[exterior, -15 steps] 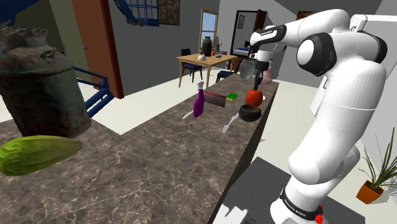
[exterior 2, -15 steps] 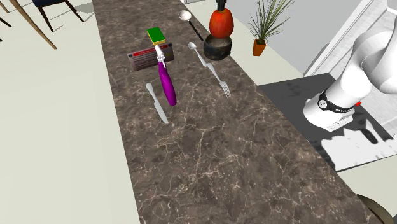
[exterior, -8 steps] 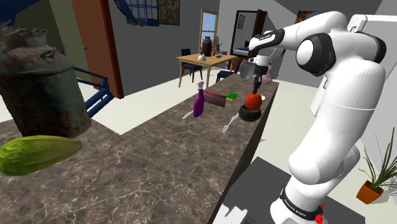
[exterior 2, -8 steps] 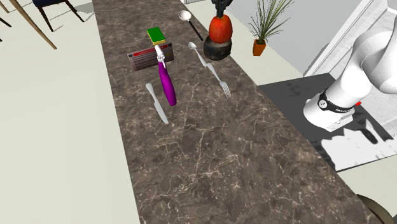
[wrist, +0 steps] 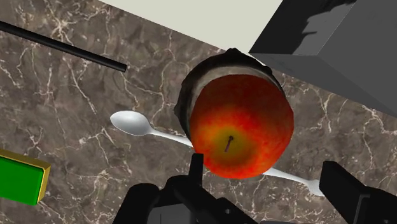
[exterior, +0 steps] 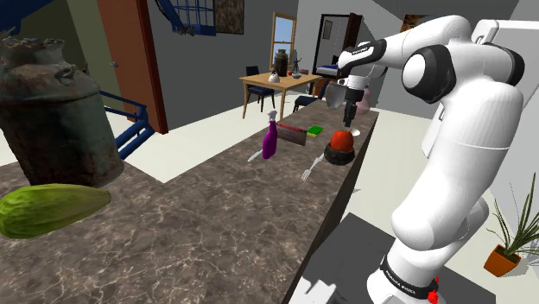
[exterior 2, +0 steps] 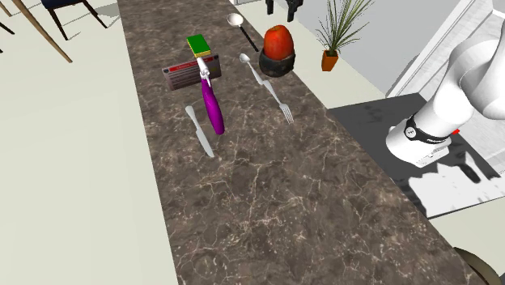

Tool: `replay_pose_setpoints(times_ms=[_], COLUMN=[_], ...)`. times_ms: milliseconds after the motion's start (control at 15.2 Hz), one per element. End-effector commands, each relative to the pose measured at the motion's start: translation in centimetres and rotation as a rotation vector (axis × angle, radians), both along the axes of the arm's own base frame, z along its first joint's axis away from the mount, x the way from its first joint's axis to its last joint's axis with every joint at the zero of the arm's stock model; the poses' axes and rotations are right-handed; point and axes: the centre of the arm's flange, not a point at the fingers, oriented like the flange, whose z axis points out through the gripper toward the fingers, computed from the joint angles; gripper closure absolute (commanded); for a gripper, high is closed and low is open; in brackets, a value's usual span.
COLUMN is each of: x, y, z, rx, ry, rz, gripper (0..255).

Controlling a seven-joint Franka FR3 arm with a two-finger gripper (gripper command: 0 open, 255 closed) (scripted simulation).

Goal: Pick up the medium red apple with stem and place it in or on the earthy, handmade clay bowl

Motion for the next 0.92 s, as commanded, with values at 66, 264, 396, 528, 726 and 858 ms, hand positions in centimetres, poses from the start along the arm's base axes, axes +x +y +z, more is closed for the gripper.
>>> replay_pose_setpoints(times_ms=[66, 264, 396, 528, 726, 858], x=[0.0, 0.1, 0.1, 0.1, 0.1, 0.1], y=[0.0, -0.3, -0.4, -0.4, -0.4, -0.4], z=[0.0, 3.9, 5.0, 5.0, 5.0, 5.0], rx=[0.0, 0.0, 0.0, 0.0, 0.0, 0.0], ry=[0.0, 0.0, 0.0, 0.0, 0.0, 0.0], rz=[0.0, 0.0, 0.0, 0.0, 0.0, 0.0], gripper=[0, 0, 0, 0, 0, 0])
